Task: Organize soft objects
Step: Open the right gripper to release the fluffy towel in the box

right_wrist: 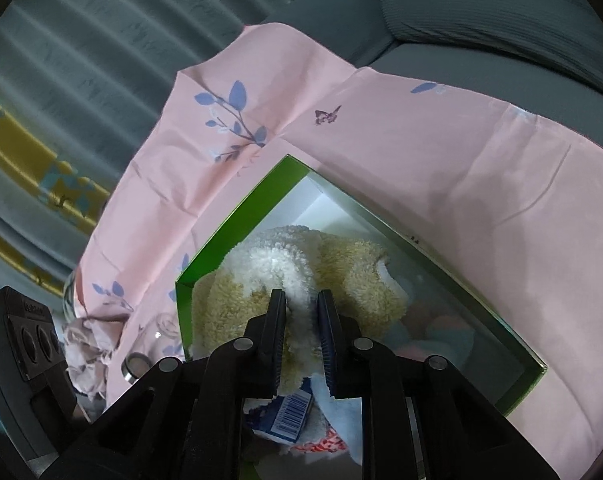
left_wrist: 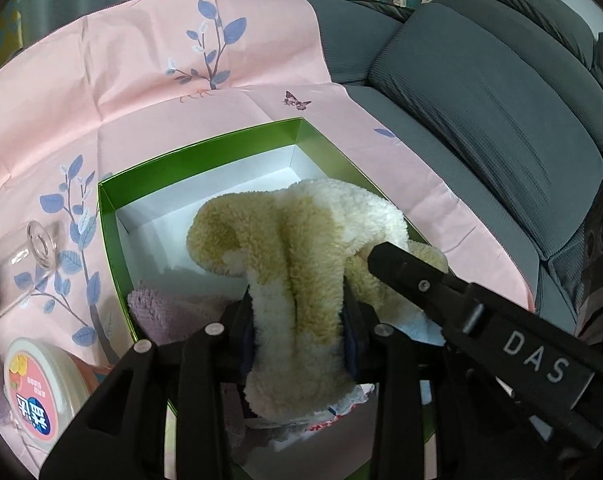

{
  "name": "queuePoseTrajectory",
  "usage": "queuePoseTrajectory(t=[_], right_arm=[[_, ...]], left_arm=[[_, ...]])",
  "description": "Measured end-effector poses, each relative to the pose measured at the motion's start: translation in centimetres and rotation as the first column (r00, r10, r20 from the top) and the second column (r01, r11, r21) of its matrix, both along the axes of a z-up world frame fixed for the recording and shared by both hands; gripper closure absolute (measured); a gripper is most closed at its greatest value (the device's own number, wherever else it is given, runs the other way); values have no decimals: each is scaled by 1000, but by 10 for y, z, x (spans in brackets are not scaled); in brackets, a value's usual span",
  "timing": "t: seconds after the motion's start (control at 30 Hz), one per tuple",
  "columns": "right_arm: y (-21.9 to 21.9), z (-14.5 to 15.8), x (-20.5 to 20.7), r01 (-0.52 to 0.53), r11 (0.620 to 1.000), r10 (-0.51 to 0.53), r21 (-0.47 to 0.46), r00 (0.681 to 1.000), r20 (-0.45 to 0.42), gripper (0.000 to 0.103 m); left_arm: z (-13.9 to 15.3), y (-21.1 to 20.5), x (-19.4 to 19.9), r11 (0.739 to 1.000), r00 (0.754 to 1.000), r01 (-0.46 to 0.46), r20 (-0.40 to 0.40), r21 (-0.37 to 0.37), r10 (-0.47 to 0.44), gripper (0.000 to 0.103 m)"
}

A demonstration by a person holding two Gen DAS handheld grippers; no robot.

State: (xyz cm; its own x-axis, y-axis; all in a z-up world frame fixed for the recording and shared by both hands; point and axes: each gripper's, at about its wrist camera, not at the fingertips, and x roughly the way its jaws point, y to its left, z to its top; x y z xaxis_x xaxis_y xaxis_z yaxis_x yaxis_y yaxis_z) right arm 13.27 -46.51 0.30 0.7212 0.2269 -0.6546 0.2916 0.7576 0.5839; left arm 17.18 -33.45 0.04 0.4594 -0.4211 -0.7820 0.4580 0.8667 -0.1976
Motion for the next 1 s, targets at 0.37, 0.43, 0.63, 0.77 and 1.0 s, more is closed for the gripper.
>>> queuePoseTrajectory(t=[0.37,0.43,0.63,0.77,1.0], right_arm=[[-5,16,-19,35,999,-34,-27,999,37,83],[-5,20,-23,33,999,-33,-5,998,60,83],[0,38,-36,13,1000,-13,-3,993,121,78],[5,48,-45,19,1000,-16,-15,987,161,42],[19,65,-56,-9,999,16,-33,976,217,16]], left_arm=[[12,10,-5,1000,1000,-11,18,-26,12,26],[17,12,-7,999,1000,-2,22,-38,2,21],[37,20,-20,998,998,7,65,-64,-3,17],[52,34,-27,995,997,-2,79,-99,10,15],[78,70,-48,990,988,-18,146,-143,40,1]])
